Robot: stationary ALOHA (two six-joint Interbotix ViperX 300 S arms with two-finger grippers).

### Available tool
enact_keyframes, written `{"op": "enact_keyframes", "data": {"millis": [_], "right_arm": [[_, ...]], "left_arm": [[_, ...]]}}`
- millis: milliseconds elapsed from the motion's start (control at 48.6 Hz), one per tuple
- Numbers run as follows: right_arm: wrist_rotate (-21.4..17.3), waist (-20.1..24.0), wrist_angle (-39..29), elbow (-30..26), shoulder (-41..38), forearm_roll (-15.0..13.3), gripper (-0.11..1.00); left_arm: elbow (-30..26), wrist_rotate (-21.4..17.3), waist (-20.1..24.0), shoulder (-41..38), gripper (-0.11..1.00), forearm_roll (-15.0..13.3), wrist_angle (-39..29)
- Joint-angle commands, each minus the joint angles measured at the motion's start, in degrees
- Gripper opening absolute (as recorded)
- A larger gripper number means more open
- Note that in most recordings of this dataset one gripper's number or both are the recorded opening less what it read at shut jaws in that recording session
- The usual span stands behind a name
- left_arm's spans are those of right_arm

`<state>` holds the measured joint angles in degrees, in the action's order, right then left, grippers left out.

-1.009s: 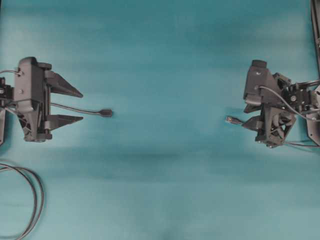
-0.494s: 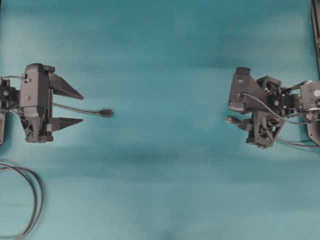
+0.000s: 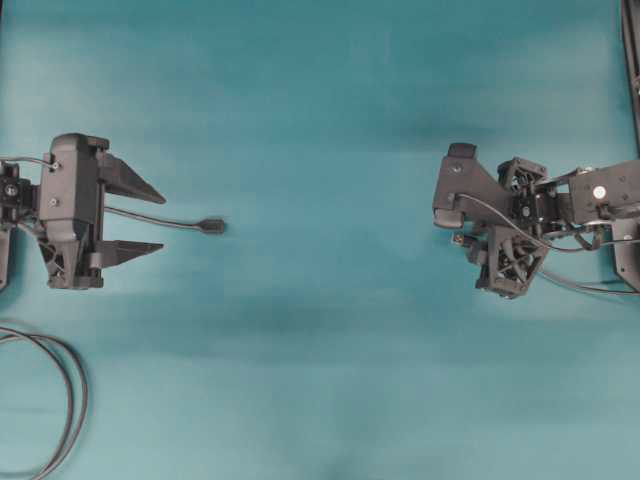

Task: Insert the USB using both arms.
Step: 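Close the right gripper on the male USB plug's housing, then close the left gripper on the female USB socket's housing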

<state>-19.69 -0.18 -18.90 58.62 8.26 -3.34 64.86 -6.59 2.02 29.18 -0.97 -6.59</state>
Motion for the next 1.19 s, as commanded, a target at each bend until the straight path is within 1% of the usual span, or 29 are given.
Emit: {"op": "enact_keyframes", "data": {"millis": [0,124,350,391,535,638,947,1071,1174], "right_arm": [[-0.4,-0.1,0.4,-0.8,-0.4,-0.1,0.53],[-0.9,0.0,0.4,-0.7,-1.4,-0.1,0.53],[-1.4,0.0,0.2,-0.5,-2.1,-0.2,0.50],[-1.3,0.0,0.2,-0.4,-2.1,-0.2,0.47],[-1.3,0.2,0.1,-0.2,-2.1,-0.2,0.30],[-1.2,0.4,0.1,-0.4,-2.1,-0.2,0.21],[-1.3,2.0,0.1,-0.1,-2.1,-0.2,0.21],[-1.4,2.4,0.1,0.0,-2.1,-0.2,0.21],[-1.4,2.5,0.1,-0.2,-2.1,-0.1,0.21]], "left_arm": [[-0.4,-0.9,-0.3,0.0,0.84,-0.1,0.1],[-0.4,-1.2,-0.4,-0.1,0.84,0.2,0.0],[-0.5,-4.7,-0.4,0.0,0.83,0.1,-1.7],[-0.5,-5.0,-0.4,-0.1,0.83,0.1,-1.9],[-0.4,-4.9,-0.4,0.0,0.83,0.0,-2.0],[-0.5,-4.8,-0.4,-0.1,0.83,-0.1,-1.8],[0.0,-3.8,-0.1,-0.8,0.82,-0.1,-1.2],[-0.4,-3.7,-0.1,-4.2,0.82,-0.1,0.2],[-1.3,-3.5,0.0,-8.6,0.84,0.0,2.3]]}}
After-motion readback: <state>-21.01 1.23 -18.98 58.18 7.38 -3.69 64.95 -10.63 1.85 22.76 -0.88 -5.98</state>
